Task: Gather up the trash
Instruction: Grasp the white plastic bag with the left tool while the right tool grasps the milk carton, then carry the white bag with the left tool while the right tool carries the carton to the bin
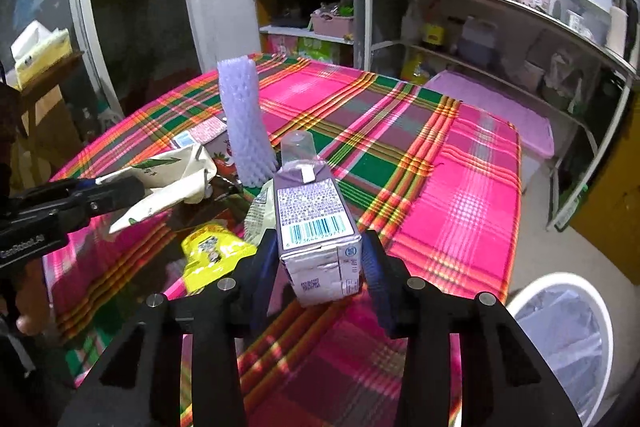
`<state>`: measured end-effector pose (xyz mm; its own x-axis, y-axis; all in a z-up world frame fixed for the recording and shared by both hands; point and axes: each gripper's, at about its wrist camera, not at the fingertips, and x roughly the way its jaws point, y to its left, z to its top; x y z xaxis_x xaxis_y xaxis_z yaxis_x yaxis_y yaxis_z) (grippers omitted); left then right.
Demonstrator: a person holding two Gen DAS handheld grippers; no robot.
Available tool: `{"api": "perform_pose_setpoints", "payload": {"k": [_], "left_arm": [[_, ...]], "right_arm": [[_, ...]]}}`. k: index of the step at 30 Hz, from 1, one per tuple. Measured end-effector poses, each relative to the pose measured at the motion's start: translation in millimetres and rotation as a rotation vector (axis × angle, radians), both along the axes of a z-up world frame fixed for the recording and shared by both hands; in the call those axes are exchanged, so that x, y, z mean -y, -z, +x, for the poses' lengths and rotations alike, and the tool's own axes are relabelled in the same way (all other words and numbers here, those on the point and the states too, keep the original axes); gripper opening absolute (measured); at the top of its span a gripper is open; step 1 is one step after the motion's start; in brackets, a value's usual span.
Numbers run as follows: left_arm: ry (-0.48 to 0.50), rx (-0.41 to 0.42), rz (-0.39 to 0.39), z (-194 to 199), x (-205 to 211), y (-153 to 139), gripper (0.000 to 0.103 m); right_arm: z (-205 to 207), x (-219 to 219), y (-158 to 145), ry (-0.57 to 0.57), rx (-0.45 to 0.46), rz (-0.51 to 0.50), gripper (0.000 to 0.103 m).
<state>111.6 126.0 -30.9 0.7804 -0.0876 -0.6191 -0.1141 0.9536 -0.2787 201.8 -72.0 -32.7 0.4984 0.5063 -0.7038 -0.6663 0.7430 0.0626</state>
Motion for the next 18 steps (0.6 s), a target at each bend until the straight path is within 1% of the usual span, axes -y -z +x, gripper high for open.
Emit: {"api": "perform_pose_setpoints", "payload": {"k": [8,18], "left_arm": [[0.011,0.033,0.004,-19.6,16.6,-18.0,0.023],[0.071,0.060,0.019,-48.0,58.2,-34.4,0.023]], "right_arm": [[-37.9,32.9,-21.9,0.052,0.003,0.080,0.042],[-81.5,70.3,-48.7,0.092,0.039,0.136,0.042]]}}
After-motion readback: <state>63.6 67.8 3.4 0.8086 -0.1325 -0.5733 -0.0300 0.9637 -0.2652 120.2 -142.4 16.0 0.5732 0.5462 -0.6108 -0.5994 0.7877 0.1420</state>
